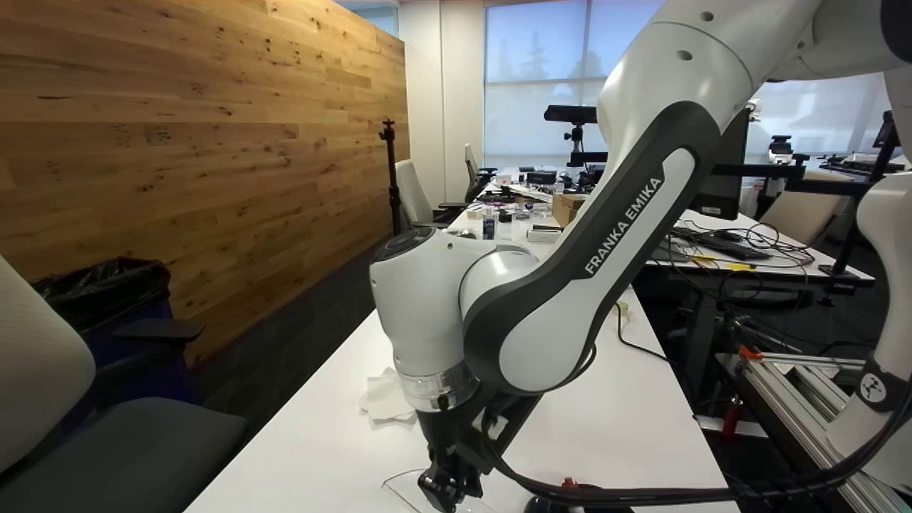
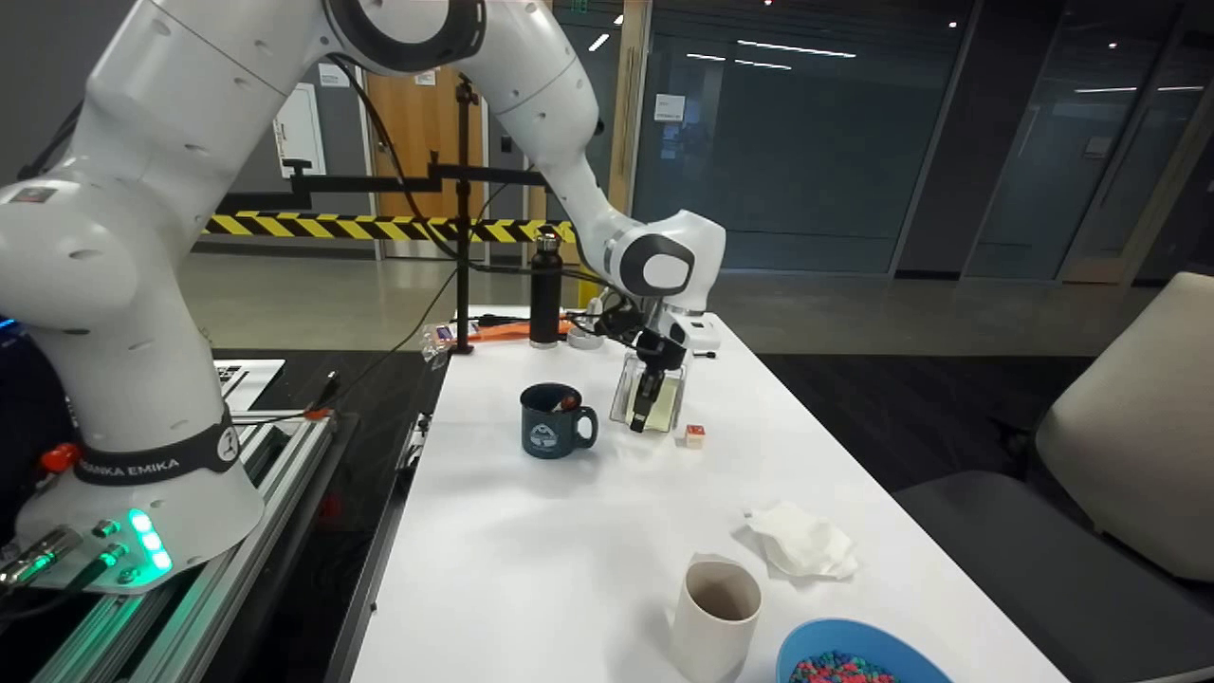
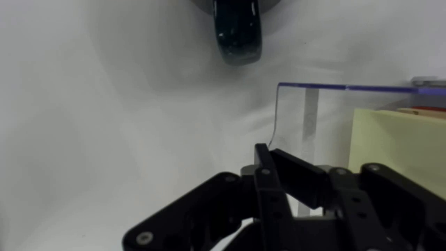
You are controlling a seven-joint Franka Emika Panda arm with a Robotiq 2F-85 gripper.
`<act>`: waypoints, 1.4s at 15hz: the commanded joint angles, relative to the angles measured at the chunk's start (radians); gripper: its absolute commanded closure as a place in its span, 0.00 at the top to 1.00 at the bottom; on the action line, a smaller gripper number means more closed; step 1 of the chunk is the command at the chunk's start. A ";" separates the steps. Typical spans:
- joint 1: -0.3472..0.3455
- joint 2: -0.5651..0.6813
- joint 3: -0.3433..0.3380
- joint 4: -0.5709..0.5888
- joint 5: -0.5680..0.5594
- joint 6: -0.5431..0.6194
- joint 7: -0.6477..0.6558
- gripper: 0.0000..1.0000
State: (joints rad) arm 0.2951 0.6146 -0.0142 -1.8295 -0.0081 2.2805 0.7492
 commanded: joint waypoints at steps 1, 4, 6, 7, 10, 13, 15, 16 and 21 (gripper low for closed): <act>-0.009 0.004 0.002 0.001 -0.005 -0.007 -0.007 0.01; -0.011 0.006 0.001 -0.001 -0.005 -0.008 -0.006 0.01; -0.011 0.005 0.001 -0.002 -0.003 -0.006 -0.004 0.01; -0.011 0.005 0.001 -0.002 -0.003 -0.006 -0.004 0.01; -0.010 0.002 0.000 -0.004 -0.001 -0.002 0.002 0.30; -0.009 -0.002 -0.001 -0.007 -0.002 0.002 0.003 0.44; -0.008 -0.008 -0.001 -0.011 -0.002 0.006 0.005 0.58; -0.008 -0.011 -0.001 -0.013 -0.002 0.008 0.003 0.64; -0.003 -0.040 -0.002 -0.029 -0.009 0.021 0.008 1.00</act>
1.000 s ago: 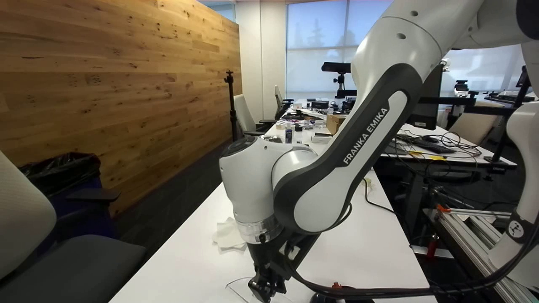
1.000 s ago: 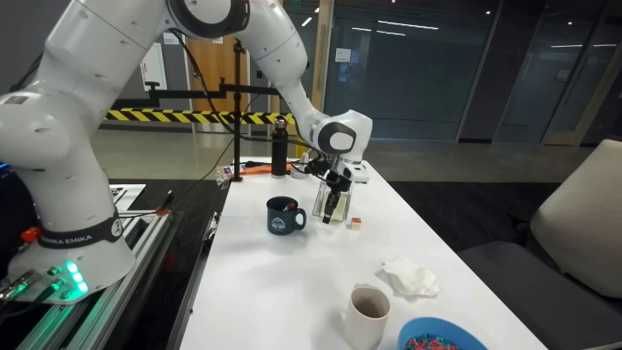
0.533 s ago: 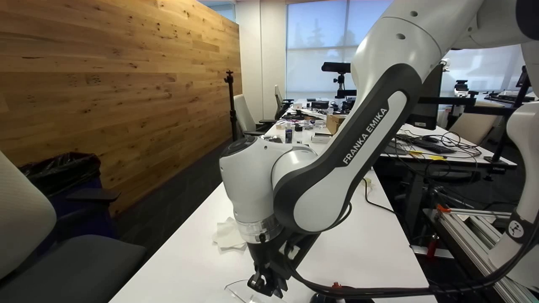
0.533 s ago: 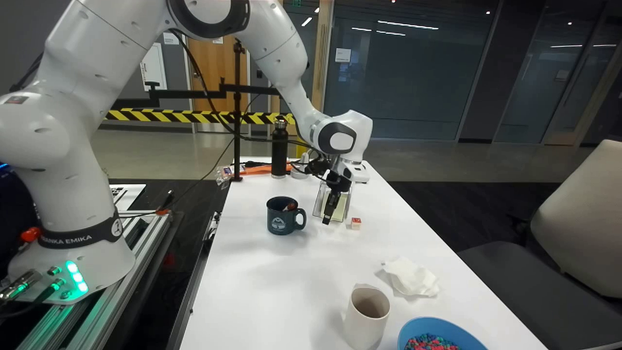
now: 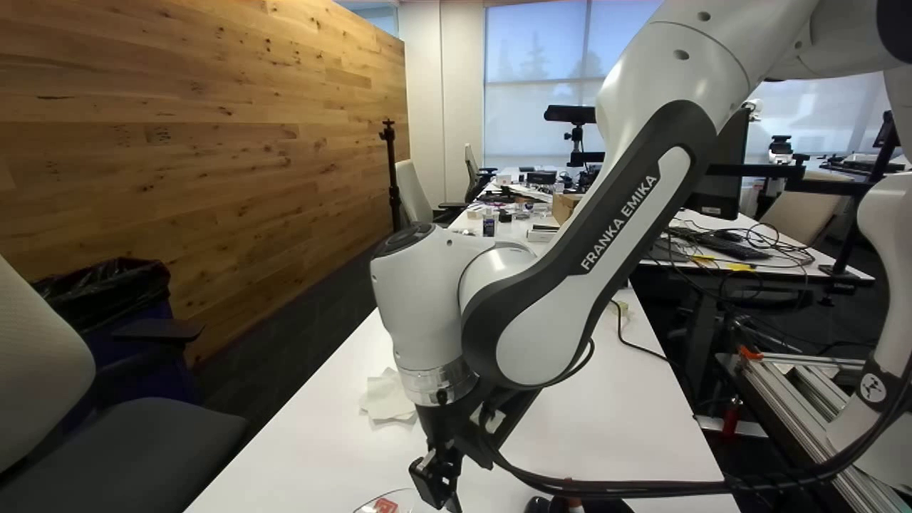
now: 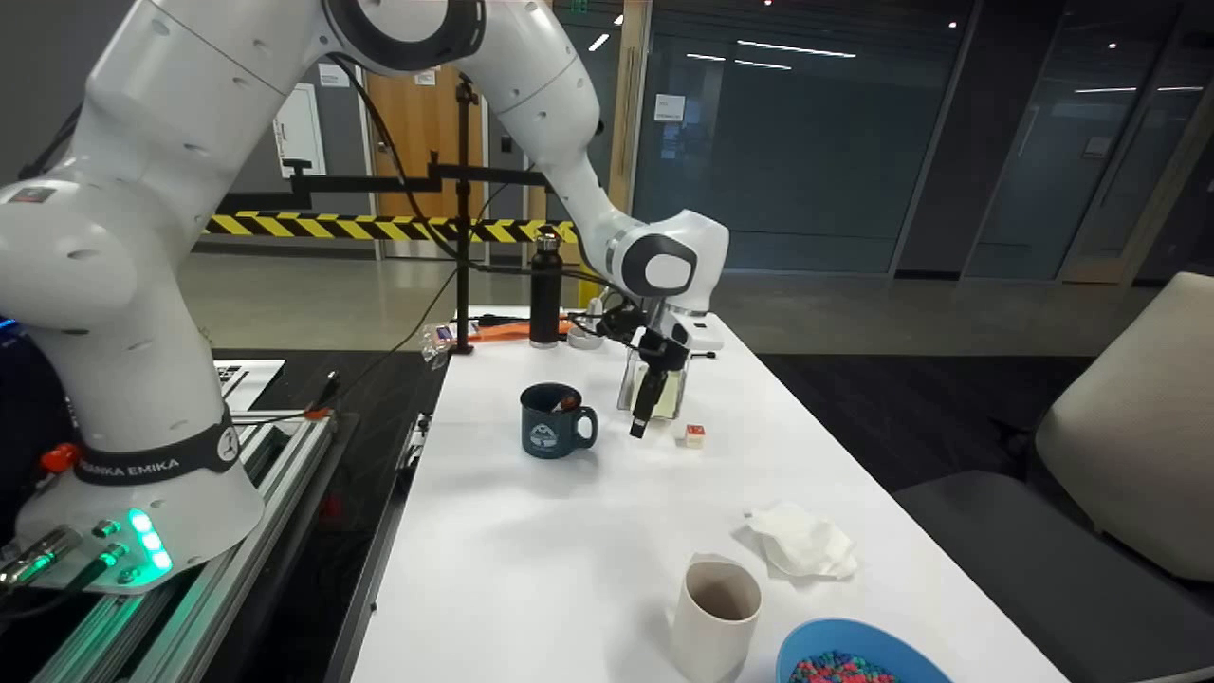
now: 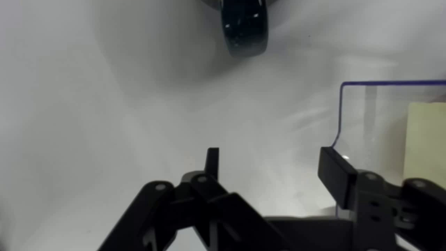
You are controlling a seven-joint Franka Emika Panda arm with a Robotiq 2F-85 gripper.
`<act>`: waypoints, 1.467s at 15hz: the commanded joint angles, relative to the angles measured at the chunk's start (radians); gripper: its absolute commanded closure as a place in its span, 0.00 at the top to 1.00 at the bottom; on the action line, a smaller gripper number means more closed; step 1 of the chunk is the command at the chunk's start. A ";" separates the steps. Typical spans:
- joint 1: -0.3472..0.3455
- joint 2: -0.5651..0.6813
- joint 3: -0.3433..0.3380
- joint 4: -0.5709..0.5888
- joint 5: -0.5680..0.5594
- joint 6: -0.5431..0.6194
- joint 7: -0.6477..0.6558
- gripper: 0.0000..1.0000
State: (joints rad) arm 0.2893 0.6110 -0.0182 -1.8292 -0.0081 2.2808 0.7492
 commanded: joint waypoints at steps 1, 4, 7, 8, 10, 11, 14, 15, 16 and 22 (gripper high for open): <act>0.003 -0.041 0.002 -0.031 -0.009 0.021 0.008 1.00; 0.003 -0.049 0.001 -0.032 -0.010 0.024 0.010 1.00; 0.003 -0.056 0.002 -0.033 -0.011 0.031 0.010 1.00; 0.003 -0.058 0.002 -0.033 -0.012 0.032 0.011 1.00; 0.003 -0.061 0.002 -0.035 -0.012 0.039 0.011 1.00; 0.003 -0.062 0.001 -0.036 -0.012 0.043 0.010 1.00; 0.004 -0.075 0.002 -0.045 -0.012 0.050 0.011 1.00; 0.005 -0.088 0.002 -0.053 -0.012 0.055 0.012 1.00; 0.005 -0.099 0.003 -0.060 -0.011 0.057 0.012 1.00; -0.003 -0.176 0.017 -0.104 -0.007 0.042 0.000 1.00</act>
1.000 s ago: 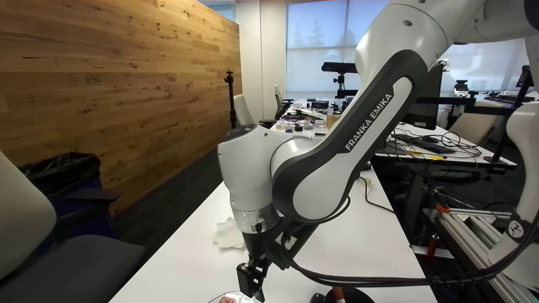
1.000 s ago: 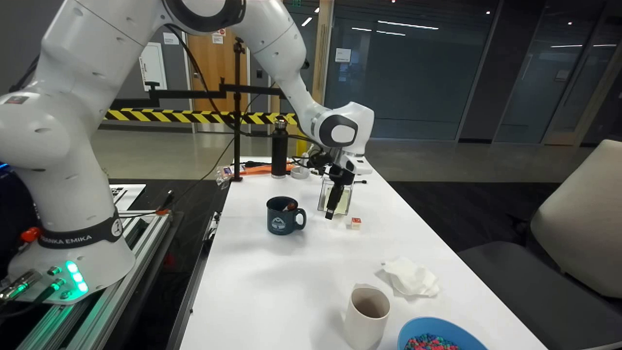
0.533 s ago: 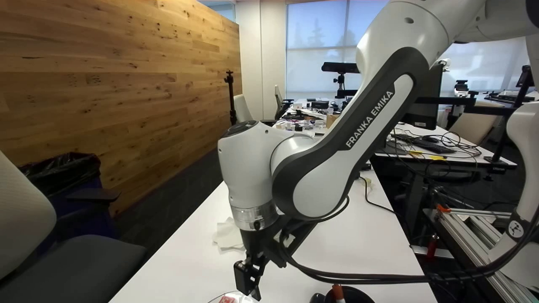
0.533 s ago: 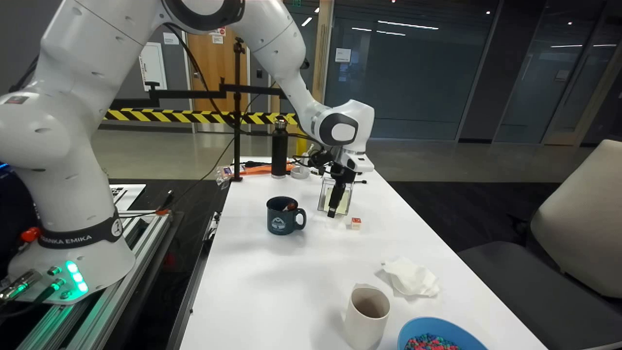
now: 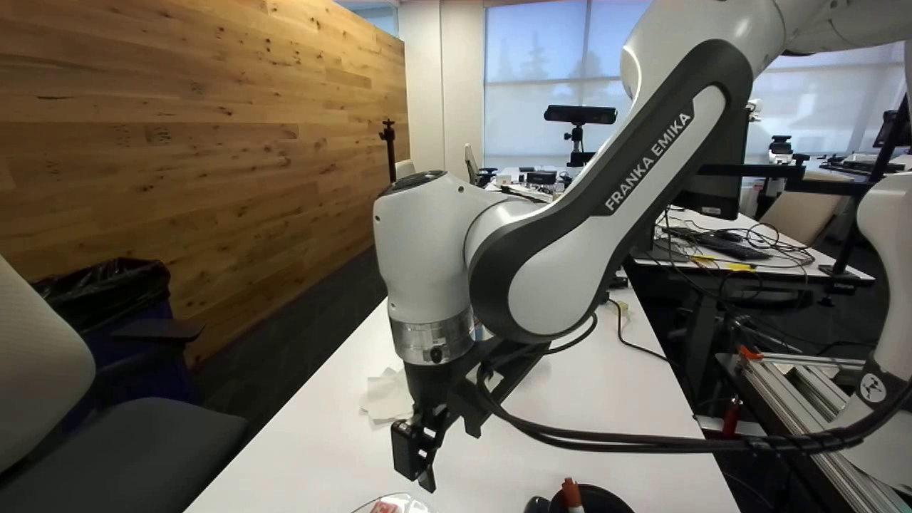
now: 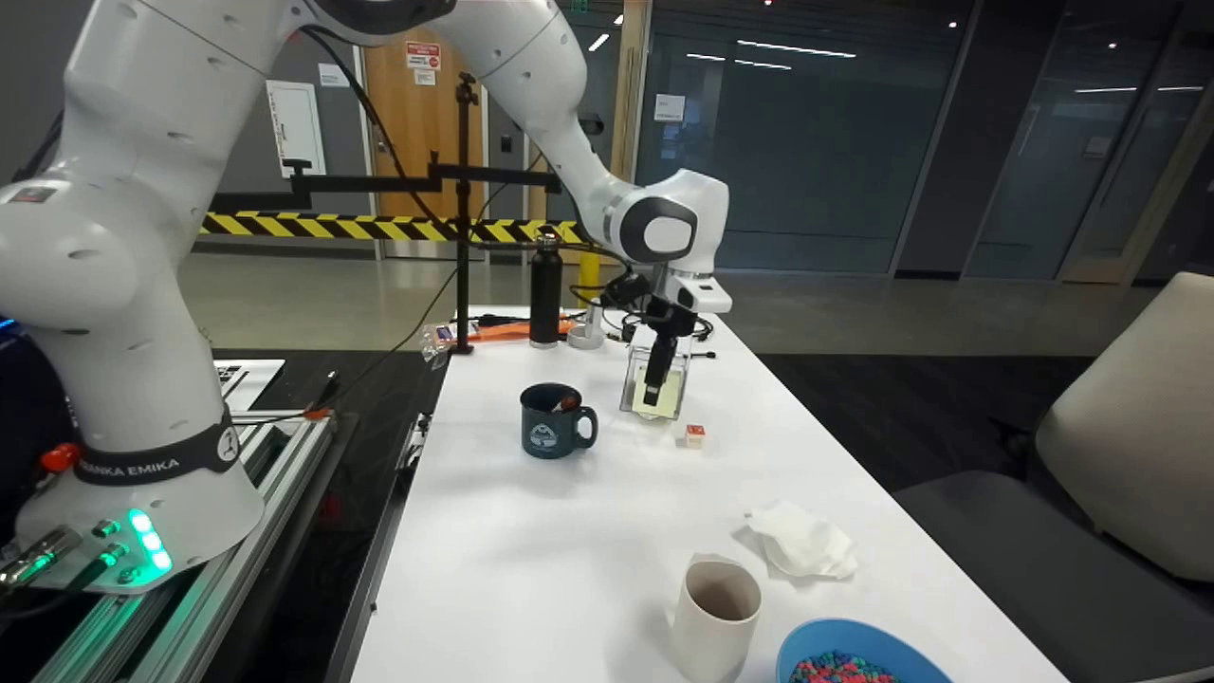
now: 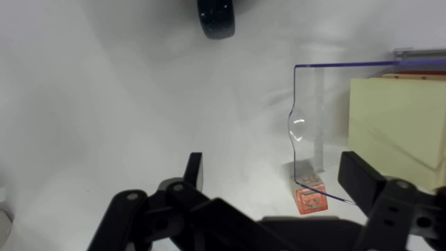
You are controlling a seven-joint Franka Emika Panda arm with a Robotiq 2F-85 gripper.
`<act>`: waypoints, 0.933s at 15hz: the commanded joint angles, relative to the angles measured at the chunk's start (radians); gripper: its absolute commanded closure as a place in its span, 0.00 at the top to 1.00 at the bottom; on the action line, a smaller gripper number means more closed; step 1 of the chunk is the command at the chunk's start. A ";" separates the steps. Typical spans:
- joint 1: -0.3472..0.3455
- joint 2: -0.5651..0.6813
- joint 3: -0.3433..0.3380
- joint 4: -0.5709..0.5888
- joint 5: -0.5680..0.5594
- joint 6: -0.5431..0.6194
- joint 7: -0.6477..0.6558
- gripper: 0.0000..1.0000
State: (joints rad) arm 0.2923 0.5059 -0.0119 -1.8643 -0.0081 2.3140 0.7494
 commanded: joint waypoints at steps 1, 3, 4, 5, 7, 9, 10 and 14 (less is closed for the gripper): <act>-0.008 -0.083 0.012 -0.076 -0.011 0.003 -0.008 1.00; -0.012 -0.099 0.014 -0.091 -0.011 0.003 -0.010 1.00; -0.012 -0.105 0.013 -0.097 -0.014 0.002 -0.006 1.00; -0.015 -0.107 0.013 -0.101 -0.014 0.006 -0.008 1.00; -0.018 -0.112 0.014 -0.104 -0.013 0.005 -0.009 1.00; -0.023 -0.108 0.013 -0.105 -0.012 0.005 -0.013 1.00; -0.024 -0.100 0.012 -0.103 -0.015 0.007 -0.013 1.00; -0.036 -0.084 0.011 -0.093 -0.011 0.003 -0.020 1.00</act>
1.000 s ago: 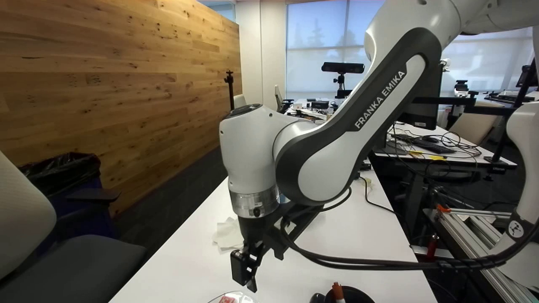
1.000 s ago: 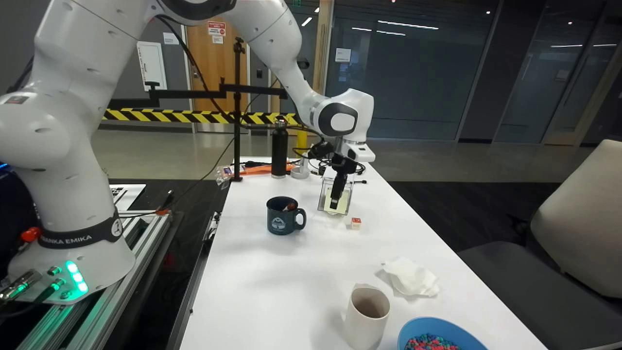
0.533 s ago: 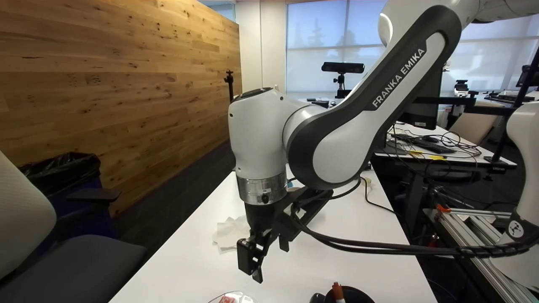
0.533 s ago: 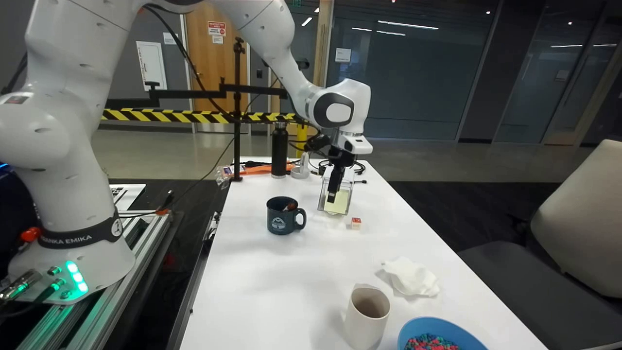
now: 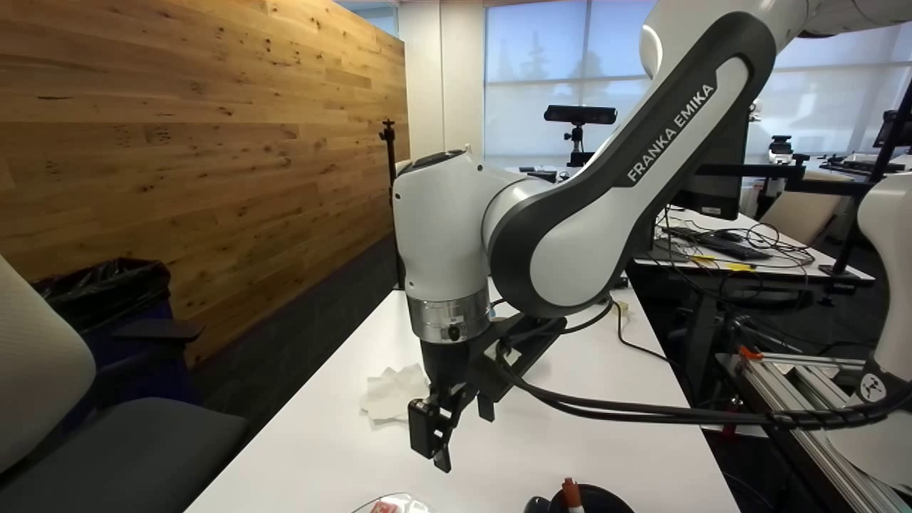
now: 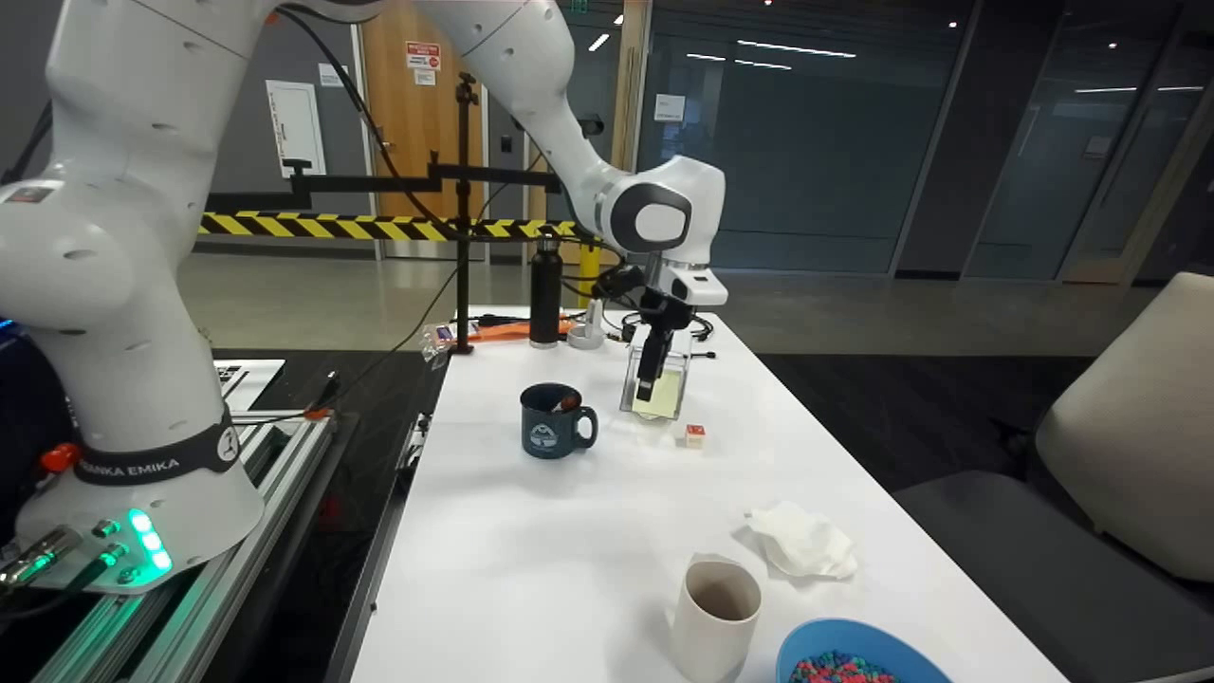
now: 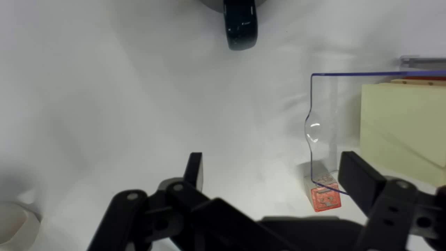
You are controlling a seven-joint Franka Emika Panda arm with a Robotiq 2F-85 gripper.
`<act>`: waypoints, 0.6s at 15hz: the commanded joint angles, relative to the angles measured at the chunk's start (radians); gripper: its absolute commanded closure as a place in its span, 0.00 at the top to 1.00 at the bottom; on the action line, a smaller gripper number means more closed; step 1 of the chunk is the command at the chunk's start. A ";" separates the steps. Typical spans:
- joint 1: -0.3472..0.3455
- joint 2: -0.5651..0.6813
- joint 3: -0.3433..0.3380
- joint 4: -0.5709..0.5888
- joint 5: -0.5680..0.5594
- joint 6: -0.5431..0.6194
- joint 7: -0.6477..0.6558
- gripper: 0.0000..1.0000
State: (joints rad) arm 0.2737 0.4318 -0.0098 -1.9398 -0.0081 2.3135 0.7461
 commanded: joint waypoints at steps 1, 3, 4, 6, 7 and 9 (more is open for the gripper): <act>-0.021 -0.004 0.011 -0.014 -0.008 0.004 -0.023 1.00; -0.024 0.006 0.012 -0.006 -0.007 0.004 -0.033 1.00; -0.026 0.008 0.015 -0.005 -0.004 0.005 -0.042 1.00; -0.024 0.016 0.013 0.002 -0.007 0.001 -0.048 1.00; -0.024 0.019 0.015 0.004 -0.004 0.001 -0.053 1.00; -0.026 0.024 0.019 0.006 0.001 0.004 -0.065 1.00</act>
State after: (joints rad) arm 0.2627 0.4496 -0.0074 -1.9396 -0.0081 2.3135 0.7110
